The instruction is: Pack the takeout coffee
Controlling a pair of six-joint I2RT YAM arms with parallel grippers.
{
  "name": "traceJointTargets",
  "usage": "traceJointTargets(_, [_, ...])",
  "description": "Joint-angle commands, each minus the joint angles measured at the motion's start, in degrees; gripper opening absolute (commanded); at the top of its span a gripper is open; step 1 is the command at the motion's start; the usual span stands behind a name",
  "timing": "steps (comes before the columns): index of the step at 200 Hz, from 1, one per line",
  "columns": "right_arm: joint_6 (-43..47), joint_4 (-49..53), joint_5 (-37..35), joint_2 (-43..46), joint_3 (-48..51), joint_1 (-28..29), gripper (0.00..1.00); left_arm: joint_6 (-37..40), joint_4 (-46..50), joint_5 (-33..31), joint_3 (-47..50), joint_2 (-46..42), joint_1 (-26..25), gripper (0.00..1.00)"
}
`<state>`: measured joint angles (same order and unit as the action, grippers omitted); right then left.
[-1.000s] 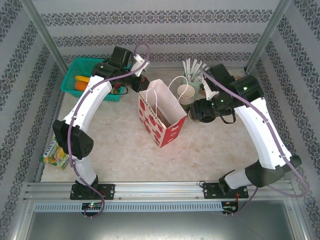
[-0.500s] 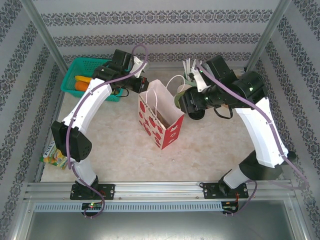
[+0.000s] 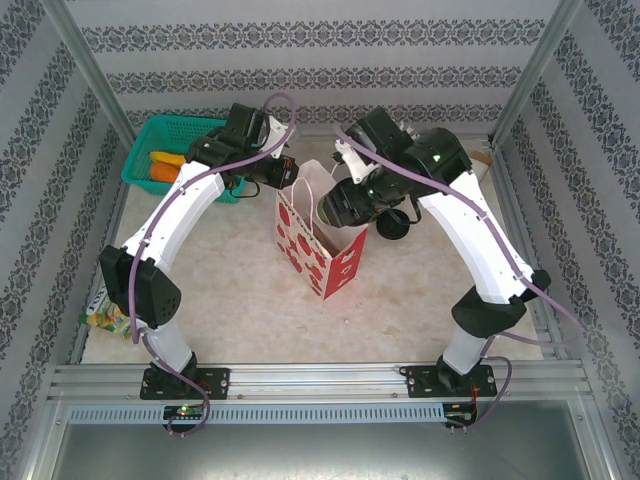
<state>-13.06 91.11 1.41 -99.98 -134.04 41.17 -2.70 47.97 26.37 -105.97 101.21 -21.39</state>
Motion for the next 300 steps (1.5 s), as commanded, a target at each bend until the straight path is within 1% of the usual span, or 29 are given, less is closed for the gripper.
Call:
traceJointTargets(1, [1.0, 2.3, 0.2, -0.8, -2.1, 0.8, 0.63, -1.3, -0.1, -0.1, -0.9, -0.8, -0.7, 0.0])
traceJointTargets(14, [0.7, 2.4, 0.5, -1.6, -2.4, 0.8, 0.63, -1.4, -0.4, 0.3, -0.7, -0.9, -0.8, 0.0])
traceJointTargets(60, [0.1, 2.1, 5.0, -6.5, -5.7, 2.6, 0.62, -4.1, -1.2, 0.4, -0.7, -0.5, -0.8, 0.01])
traceJointTargets(69, [0.0, 1.6, 6.2, -6.9, -5.6, 2.7, 0.62, -4.2, -1.2, 0.2, -0.6, -0.4, -0.8, 0.07])
traceJointTargets(83, [-0.2, 1.9, 6.0, -7.5, -5.5, 2.6, 0.62, -4.4, -1.2, 0.0, -0.7, -0.5, -0.8, 0.13])
traceJointTargets(99, [-0.6, 1.8, 5.2, -7.5, -4.4, 2.3, 0.62, -4.6, -1.3, 0.1, -0.6, -0.8, -0.8, 0.21])
traceJointTargets(118, [-0.9, 0.6, 5.7, -6.9, -1.8, 2.2, 0.62, -4.3, -1.5, 0.3, -0.4, -1.6, -0.8, 0.42])
traceJointTargets(134, [-1.2, -0.6, 6.1, -6.3, -0.1, 2.0, 0.63, -4.0, -1.2, -0.7, -0.5, -2.7, -0.8, 0.53])
traceJointTargets(153, [-1.5, -1.0, 6.9, -6.7, 0.4, 1.7, 0.63, -5.1, -1.2, -3.3, -0.2, -4.6, -0.8, 0.62])
traceJointTargets(162, [-1.6, -0.9, 6.7, -6.9, 0.5, 1.7, 0.63, -6.2, -1.2, -4.2, 0.1, -5.6, -0.8, 0.65])
traceJointTargets(172, [-1.7, -0.5, 6.6, -7.3, 0.5, 1.7, 0.63, -7.5, -1.1, -3.9, 0.5, -6.6, -0.8, 0.68])
traceJointTargets(179, [-1.7, -0.3, 6.6, -7.4, 0.5, 1.6, 0.63, -8.5, -1.0, -2.7, 0.5, -7.1, -0.8, 0.69])
traceJointTargets(197, [-2.2, -0.9, 7.3, -7.2, 1.5, 1.6, 0.63, -10.3, 0.4, 2.7, 0.4, -7.6, -0.8, 0.7])
traceJointTargets(206, [-2.5, -1.0, 7.4, -7.0, 2.0, 1.7, 0.63, -10.5, 1.6, 4.4, 0.3, -7.6, -0.9, 0.7])
traceJointTargets(231, [-3.4, -2.2, 7.4, -6.5, 3.4, 1.7, 0.63, -9.2, 4.7, 2.5, 1.0, -8.3, -0.9, 0.68])
traceJointTargets(250, [-4.0, -2.2, 6.8, -6.8, 3.6, 1.6, 0.63, -8.0, 7.0, 1.5, 1.7, -9.1, -0.9, 0.63])
traceJointTargets(262, [-4.3, -2.0, 6.2, -7.0, 3.6, 1.5, 0.63, -8.0, 6.6, 1.2, 3.1, -10.4, -0.9, 0.62])
traceJointTargets(280, [-4.5, -2.0, 6.0, -7.1, 3.9, 1.6, 0.63, -8.0, 5.2, 3.2, 5.4, -12.0, -0.9, 0.59])
traceJointTargets(300, [-4.6, -2.0, 6.1, -7.2, 4.1, 1.5, 0.63, -7.7, 5.1, 4.2, 6.6, -13.0, -0.9, 0.53])
